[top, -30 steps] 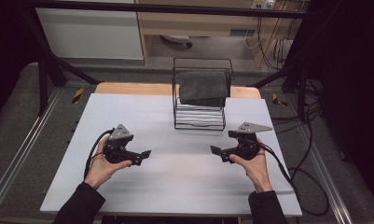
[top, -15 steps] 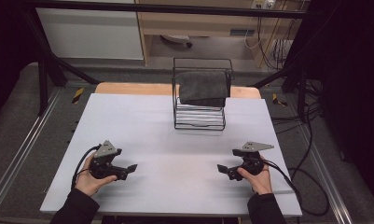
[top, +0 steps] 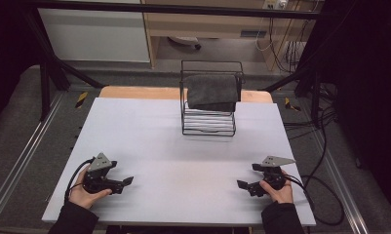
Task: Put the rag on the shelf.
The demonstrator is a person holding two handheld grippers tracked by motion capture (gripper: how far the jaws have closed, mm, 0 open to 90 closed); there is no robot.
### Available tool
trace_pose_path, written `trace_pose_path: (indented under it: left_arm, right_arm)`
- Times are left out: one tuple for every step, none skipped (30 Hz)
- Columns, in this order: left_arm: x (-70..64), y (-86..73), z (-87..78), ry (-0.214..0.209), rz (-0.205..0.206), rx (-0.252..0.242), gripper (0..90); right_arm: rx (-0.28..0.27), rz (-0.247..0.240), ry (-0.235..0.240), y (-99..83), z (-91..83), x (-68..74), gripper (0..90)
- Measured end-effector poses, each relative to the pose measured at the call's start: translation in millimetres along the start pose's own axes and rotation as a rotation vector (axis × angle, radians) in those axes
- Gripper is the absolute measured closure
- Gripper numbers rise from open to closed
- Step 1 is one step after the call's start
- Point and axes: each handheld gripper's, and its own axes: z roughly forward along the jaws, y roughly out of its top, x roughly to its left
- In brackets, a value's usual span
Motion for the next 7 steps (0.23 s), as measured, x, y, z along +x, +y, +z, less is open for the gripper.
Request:
trace_pose_path:
  left_arm:
    - [-0.1,-1.0,-0.2,-0.002,0.001,0.002,8.5]
    - [-0.2,-2.4,-0.1,-0.003,0.003,0.006,8.4]
    - [-0.1,-3.2,-0.2,-0.004,0.006,0.009,8.3]
    - [0.1,-3.7,-0.1,-0.005,0.006,0.011,8.2]
    - [0.2,-4.0,0.0,-0.005,0.005,0.013,8.1]
    - [0.1,-4.1,0.2,-0.004,0.005,0.014,8.1]
    - [-0.2,-4.2,0.4,-0.005,0.003,0.013,8.1]
  right_arm:
    - [0.005,0.001,-0.002,-0.3,0.3,-0.2,0.8]
    - [0.011,0.004,-0.002,-0.7,1.1,-0.5,0.8]
    - [0.016,0.009,-0.001,-1.3,2.0,-0.5,0.9]
    - [0.023,0.01,-0.003,-1.7,2.5,-0.1,0.8]
    - [0.023,0.003,-0.001,-2.0,3.0,-0.1,0.8]
    - [0.022,0.004,0.0,-2.0,3.0,0.1,0.8]
    - [0.021,0.005,-0.001,-1.9,2.8,-0.1,0.8]
